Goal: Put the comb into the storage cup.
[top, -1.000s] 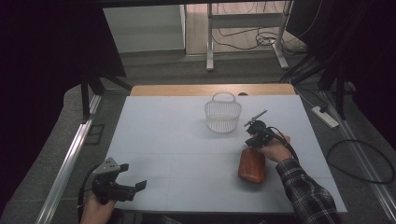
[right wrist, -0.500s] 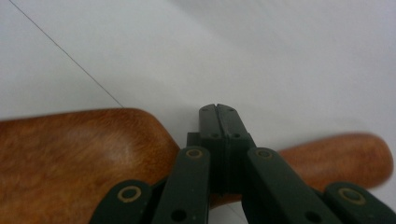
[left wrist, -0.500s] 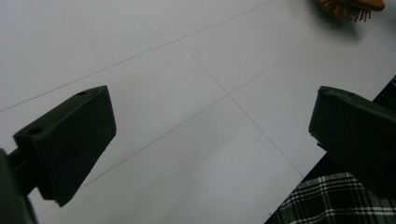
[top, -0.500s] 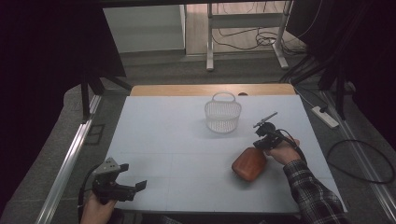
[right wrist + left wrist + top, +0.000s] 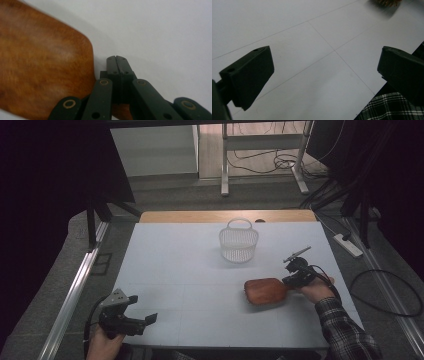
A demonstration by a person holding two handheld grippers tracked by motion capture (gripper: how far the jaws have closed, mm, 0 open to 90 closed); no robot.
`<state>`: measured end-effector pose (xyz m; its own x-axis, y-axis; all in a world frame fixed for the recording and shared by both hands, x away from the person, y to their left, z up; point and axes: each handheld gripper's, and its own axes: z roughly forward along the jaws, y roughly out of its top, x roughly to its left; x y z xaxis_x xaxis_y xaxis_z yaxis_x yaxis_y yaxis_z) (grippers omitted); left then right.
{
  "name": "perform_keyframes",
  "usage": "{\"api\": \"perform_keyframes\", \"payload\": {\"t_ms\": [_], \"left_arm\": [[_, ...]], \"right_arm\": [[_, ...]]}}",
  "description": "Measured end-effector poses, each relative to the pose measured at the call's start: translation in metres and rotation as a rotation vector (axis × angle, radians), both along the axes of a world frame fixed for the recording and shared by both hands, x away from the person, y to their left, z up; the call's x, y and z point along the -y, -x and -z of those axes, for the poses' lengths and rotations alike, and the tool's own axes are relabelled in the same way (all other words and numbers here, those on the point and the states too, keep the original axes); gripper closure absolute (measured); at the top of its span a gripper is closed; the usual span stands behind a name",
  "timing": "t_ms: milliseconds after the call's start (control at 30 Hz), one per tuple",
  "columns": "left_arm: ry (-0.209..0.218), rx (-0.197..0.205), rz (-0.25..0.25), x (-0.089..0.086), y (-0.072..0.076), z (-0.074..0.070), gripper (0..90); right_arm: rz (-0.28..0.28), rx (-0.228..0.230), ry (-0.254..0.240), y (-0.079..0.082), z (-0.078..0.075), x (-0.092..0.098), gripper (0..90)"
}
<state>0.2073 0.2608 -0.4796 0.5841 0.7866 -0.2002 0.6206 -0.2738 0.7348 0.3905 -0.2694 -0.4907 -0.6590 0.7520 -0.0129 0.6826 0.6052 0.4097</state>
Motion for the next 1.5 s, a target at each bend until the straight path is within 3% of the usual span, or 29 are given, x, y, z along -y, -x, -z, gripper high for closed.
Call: {"api": "perform_keyframes", "payload": {"t_ms": [667,900,1300,1500], "left_arm": [[-0.006,0.001,0.0,0.001,0.0,0.0,1.0],[-0.007,0.001,0.001,0.001,0.0,0.0,1.0],[-0.009,0.003,0.003,0.001,0.0,0.0,1.0],[-0.007,0.003,0.005,0.001,0.0,0.0,1.0]], "right_arm": [[-0.006,-0.004,-0.044,0.047,0.0,0.027,89.8],[-0.006,-0.009,-0.06,0.062,0.0,0.027,89.8],[-0.049,-0.022,-0.044,0.082,-0.001,0.017,89.9],[-0.052,-0.025,-0.038,0.085,-0.001,0.015,89.8]]}}
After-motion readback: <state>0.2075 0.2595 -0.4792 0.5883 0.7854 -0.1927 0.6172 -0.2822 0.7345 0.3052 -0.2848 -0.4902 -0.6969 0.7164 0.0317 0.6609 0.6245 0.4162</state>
